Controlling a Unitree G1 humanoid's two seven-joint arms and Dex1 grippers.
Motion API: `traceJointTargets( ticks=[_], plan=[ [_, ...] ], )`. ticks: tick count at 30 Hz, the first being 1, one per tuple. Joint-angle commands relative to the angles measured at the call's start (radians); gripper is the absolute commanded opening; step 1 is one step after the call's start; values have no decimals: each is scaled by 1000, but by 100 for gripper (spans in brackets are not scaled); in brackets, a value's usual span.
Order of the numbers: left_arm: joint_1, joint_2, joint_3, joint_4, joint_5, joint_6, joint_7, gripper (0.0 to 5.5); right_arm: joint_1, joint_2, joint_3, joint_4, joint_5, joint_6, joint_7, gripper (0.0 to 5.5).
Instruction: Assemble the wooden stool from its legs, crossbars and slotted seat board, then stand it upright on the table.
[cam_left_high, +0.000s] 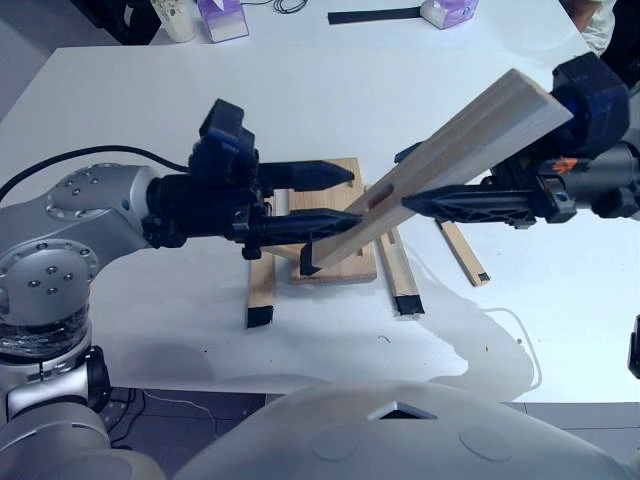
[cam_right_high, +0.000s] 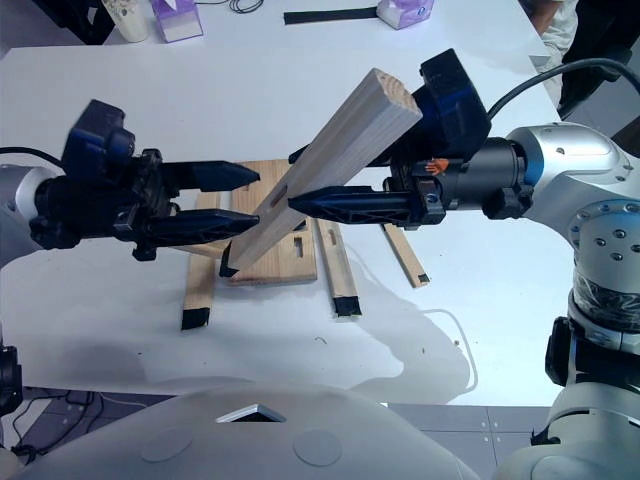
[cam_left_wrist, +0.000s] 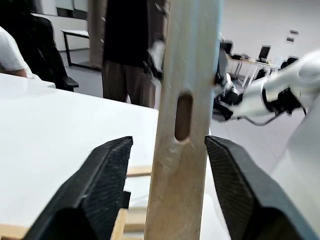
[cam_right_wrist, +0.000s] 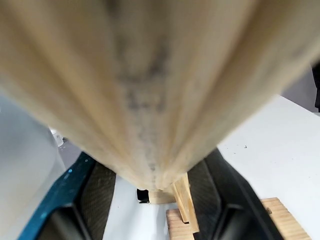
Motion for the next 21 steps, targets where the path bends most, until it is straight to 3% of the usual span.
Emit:
traceJointTargets(
  ticks=[1, 5, 8, 14, 21],
  plan=[
    [-76, -3, 25, 67, -90, 7, 81, 323, -41, -10, -65, 45, 70, 11, -35, 200],
    [-152, 5, 67, 142, -214, -7, 152, 323, -88, -33, -129, 119, 99, 7, -48, 200],
    [-168, 35, 101, 208, -133, -19, 146, 323, -111, -89, -156, 167, -21, -33, -22, 200],
    [29, 188, 139, 416, 326, -203, -109, 323, 11, -191, -137, 112, -349, -194, 98, 200],
    [366, 204, -40, 458, 844, -654, -359, 323, 237, -144, 60, 31, -660, -424, 185, 200]
  ],
)
